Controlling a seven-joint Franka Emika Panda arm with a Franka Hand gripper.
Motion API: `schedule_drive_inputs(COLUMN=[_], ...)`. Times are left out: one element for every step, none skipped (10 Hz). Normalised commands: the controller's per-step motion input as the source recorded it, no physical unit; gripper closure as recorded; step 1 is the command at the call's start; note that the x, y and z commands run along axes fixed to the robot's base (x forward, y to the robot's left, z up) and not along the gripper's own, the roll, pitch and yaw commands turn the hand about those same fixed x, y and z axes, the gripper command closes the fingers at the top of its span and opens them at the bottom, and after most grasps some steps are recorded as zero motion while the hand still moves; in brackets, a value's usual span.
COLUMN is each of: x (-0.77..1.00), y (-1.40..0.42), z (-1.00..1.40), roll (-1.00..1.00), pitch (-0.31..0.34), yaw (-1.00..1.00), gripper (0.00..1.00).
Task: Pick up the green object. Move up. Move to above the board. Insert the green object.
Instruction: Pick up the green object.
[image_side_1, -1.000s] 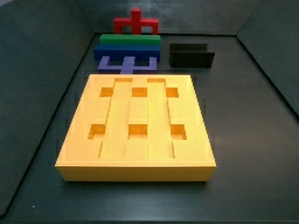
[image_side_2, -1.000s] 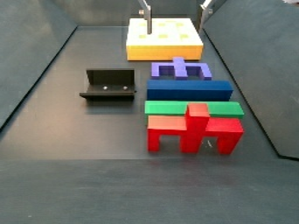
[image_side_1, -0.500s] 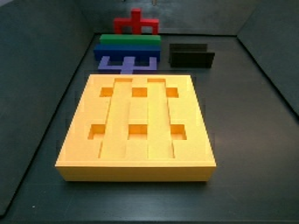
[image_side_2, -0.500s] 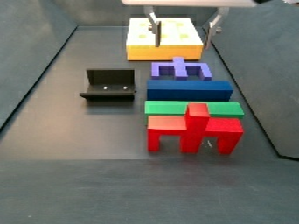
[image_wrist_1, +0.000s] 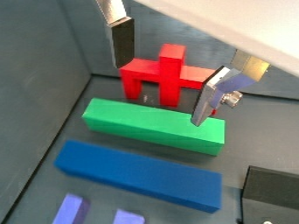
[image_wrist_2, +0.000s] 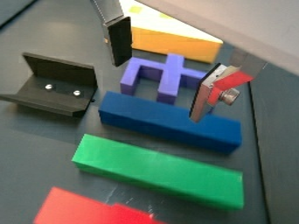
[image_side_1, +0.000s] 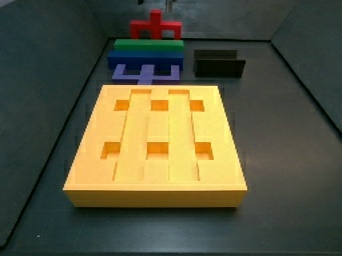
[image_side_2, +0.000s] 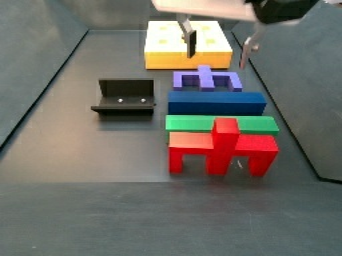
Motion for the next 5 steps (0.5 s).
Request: schedule_drive_inputs(x=[0.02,0.00,0.00,0.00,-0.01], y=[0.21,0.07,0.00,0.01,0.00], z=[-0.25,-0.18,-0.15,-0.08,-0.06], roll=[0.10,0.12,0.17,0.11,0.10], pitch=[0.057,0.029,0.104,0.154,0.137], yaw=[-0.77,-0.88,-0.86,-0.86,-0.89], gripper=[0.00,0.00,0.00,0.00,0.00])
